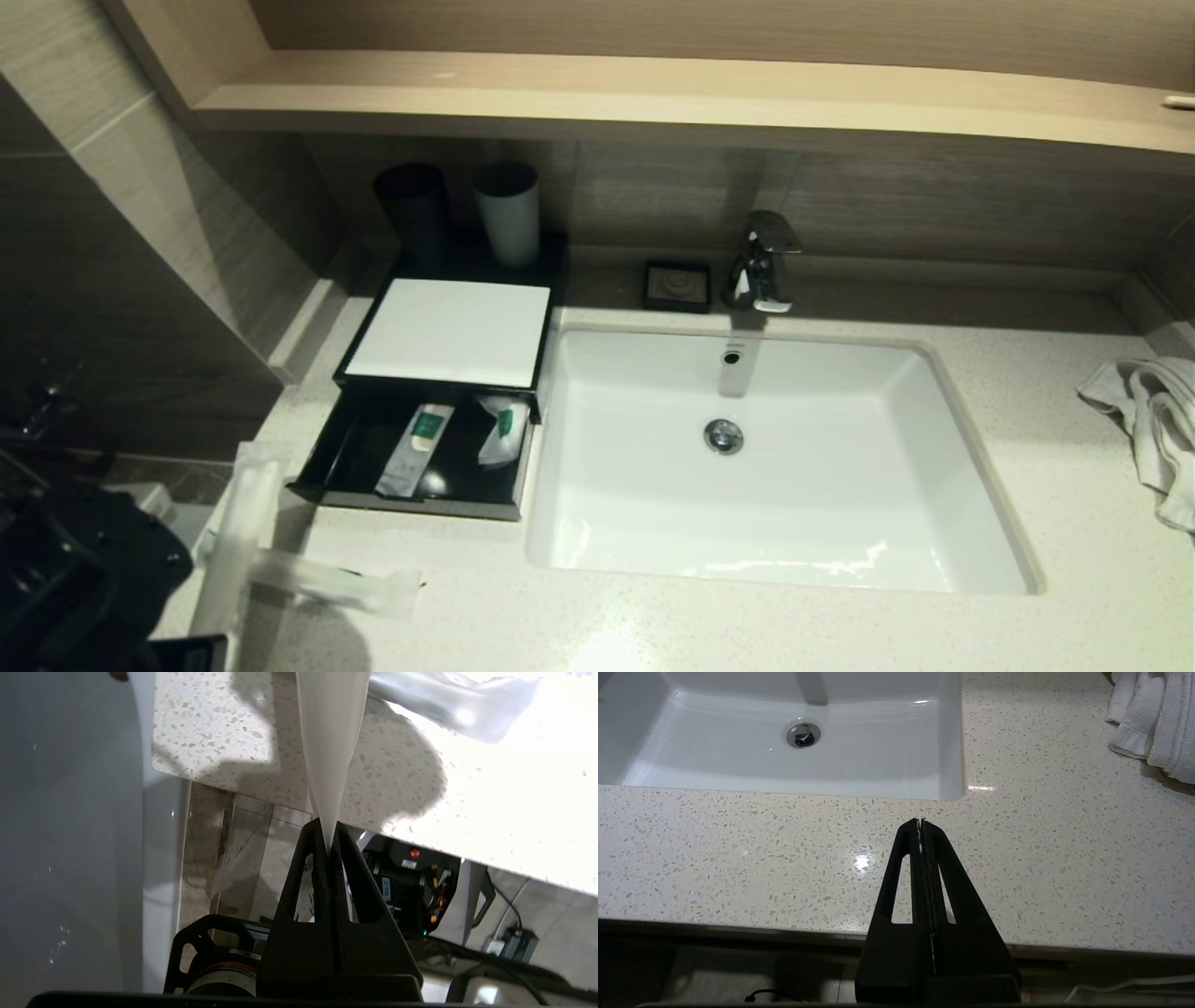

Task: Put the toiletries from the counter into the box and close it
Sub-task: Place the bathroom toiletry into the drawer

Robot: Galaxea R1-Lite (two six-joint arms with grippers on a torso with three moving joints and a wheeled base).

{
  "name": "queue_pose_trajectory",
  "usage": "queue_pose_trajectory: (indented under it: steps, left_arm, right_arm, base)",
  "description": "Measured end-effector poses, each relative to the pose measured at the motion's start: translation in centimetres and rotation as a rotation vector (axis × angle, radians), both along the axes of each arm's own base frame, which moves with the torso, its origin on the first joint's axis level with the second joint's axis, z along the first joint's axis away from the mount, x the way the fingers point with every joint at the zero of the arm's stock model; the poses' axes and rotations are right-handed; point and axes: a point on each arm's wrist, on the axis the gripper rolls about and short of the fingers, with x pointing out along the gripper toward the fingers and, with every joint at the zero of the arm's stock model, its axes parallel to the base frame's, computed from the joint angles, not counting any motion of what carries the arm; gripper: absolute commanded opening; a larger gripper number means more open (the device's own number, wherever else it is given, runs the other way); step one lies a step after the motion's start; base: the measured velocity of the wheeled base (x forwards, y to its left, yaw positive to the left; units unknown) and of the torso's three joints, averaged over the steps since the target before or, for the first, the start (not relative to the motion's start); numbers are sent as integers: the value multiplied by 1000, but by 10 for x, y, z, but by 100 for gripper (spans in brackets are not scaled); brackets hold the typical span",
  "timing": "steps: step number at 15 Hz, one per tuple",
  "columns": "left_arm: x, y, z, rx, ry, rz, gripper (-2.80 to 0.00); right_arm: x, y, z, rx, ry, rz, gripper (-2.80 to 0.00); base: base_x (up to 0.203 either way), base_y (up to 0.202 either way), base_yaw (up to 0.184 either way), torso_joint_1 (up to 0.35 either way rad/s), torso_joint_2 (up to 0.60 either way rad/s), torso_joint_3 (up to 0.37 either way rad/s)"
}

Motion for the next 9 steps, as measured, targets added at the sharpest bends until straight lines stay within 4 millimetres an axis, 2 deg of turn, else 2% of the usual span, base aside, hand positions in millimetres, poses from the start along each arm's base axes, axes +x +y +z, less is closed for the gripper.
queue_pose_trajectory:
  steps: [4,9]
  left_arm:
    - [-9,5,10,-33,1,-147,-280]
    - [-20,12,13,18,48,-260,-280]
  right_arm:
    - [0,0,0,0,0,0,-280]
    - [0,0,0,0,0,0,-280]
  base:
    - [0,0,0,0,0,0]
    - [0,0,0,0,0,0]
